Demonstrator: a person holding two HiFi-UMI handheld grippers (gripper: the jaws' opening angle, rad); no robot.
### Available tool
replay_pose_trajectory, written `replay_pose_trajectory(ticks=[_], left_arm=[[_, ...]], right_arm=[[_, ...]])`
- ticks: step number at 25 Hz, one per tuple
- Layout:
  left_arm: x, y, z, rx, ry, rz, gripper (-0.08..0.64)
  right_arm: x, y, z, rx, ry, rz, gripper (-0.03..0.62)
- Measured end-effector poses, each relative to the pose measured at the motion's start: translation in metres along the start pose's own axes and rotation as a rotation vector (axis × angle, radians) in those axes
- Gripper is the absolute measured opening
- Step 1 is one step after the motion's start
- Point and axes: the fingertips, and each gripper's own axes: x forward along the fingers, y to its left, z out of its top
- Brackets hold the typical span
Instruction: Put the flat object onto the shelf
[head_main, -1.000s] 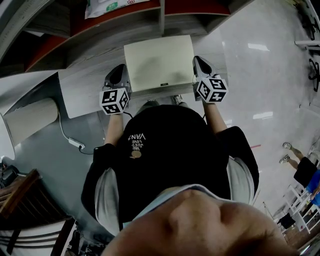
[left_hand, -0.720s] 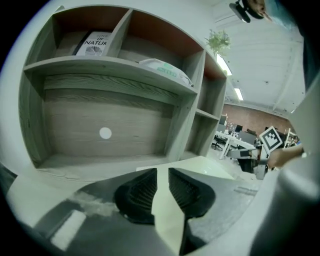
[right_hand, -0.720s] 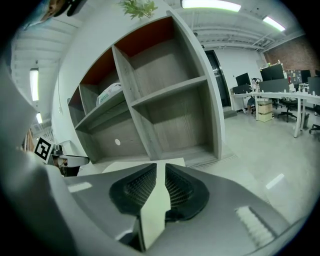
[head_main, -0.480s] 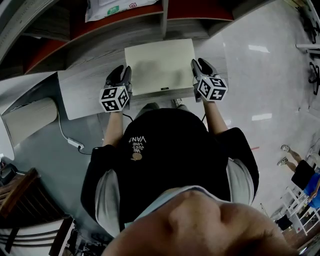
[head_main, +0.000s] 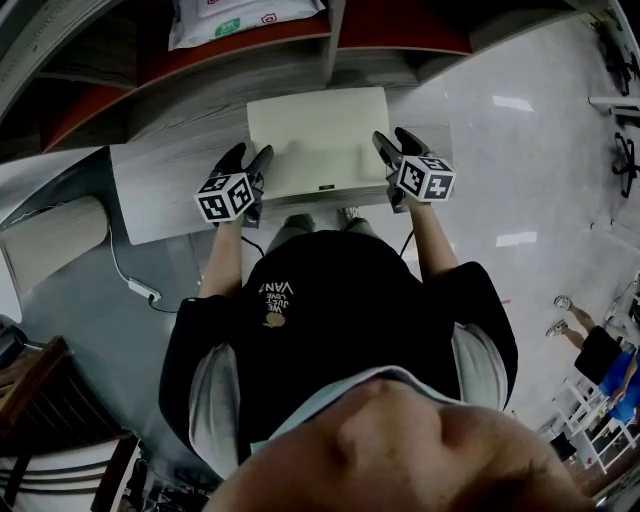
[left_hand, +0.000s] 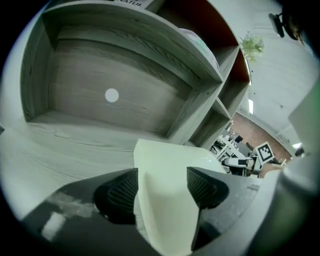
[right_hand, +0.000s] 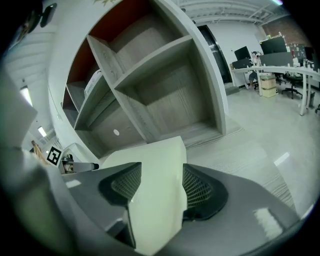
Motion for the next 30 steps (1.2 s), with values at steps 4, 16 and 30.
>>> replay_pose_trajectory(ticks=[4, 16, 30], left_arm=[[0.008, 0.0, -0.009, -0.04, 0.044, -0.024, 0.302], [0.024, 0.008, -0.014, -0.117, 0.104, -0.046, 0.304], [0.029, 0.007, -0.017, -0.177, 0.087, -0.061, 0.296]], right_arm=[[0.007, -0.004, -0.009, 0.023, 0.045, 0.018, 0.253], [0.024, -0.01, -0.027, 0.11, 0.133, 0.066, 0.259], [0.026, -0.011, -0.027, 0.109, 0.143, 0.075, 0.248]])
